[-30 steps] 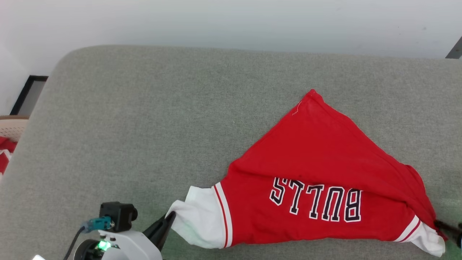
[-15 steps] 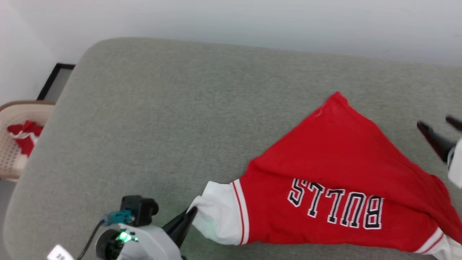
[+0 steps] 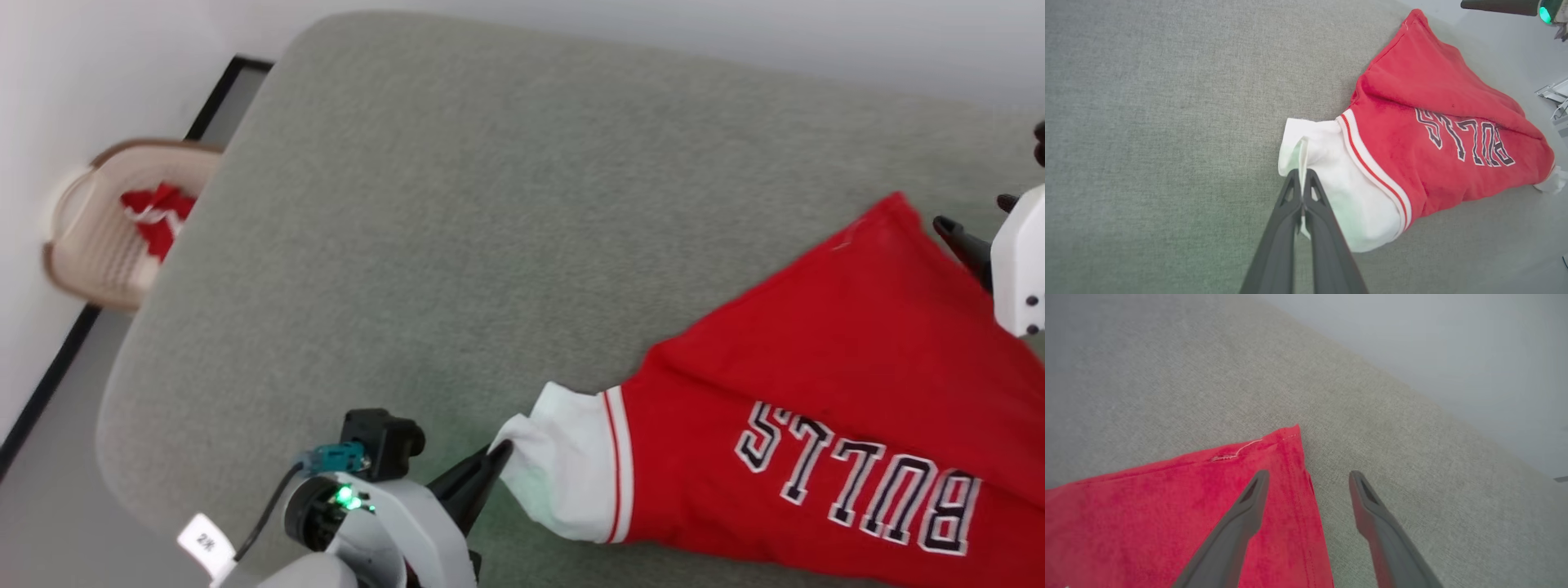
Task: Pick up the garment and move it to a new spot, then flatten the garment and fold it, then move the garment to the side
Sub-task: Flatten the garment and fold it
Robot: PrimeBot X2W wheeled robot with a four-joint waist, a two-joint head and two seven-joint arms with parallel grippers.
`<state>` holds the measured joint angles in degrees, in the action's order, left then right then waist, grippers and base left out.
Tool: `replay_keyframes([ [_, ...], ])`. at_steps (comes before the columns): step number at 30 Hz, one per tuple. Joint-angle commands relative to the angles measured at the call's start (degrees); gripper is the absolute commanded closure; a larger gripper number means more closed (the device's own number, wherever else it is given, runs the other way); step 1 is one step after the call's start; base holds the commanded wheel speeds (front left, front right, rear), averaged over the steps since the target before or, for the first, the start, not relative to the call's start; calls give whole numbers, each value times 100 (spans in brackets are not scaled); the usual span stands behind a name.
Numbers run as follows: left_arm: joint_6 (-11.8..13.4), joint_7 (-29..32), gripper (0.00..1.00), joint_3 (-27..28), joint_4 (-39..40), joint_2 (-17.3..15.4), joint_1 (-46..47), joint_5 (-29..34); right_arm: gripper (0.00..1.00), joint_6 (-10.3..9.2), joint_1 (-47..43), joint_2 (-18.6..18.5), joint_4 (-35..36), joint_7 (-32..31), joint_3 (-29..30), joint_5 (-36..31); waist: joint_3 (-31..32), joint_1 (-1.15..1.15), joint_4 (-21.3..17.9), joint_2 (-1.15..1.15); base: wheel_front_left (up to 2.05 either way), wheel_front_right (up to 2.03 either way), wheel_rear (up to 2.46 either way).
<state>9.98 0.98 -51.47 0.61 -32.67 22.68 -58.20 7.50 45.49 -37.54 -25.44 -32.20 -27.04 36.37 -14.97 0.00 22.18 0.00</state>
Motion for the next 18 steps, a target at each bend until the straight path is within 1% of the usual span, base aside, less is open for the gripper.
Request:
replay_keyframes([
  [1, -47, -21, 100, -3, -35, 45, 79, 37, 0, -2, 119, -42, -92, -37, -94, 118, -283, 0, 294, 0, 0, 0, 0],
  [6, -156, -66, 100, -57, -208, 217, 177, 52, 0, -2, 556, -143, -635, -279, -777, 425, -437, 0, 479, 0, 0, 0, 0],
  [13, -323, -109, 100, -124, -425, 424, 298, 56, 0, -2, 955, -283, -1165, -594, -1594, 781, -609, 0, 668, 0, 0, 0, 0],
  [17, -411, -126, 100, -149, -536, 513, 357, 23, 0, -4, 1095, -344, -1432, -1002, -2032, 981, -672, 0, 735, 0, 0, 0, 0],
  [18, -438, -132, 100, -147, -567, 520, 368, 13, 12, -4, 1113, -353, -1543, -1180, -2112, 1065, -679, 0, 742, 0, 0, 0, 0],
])
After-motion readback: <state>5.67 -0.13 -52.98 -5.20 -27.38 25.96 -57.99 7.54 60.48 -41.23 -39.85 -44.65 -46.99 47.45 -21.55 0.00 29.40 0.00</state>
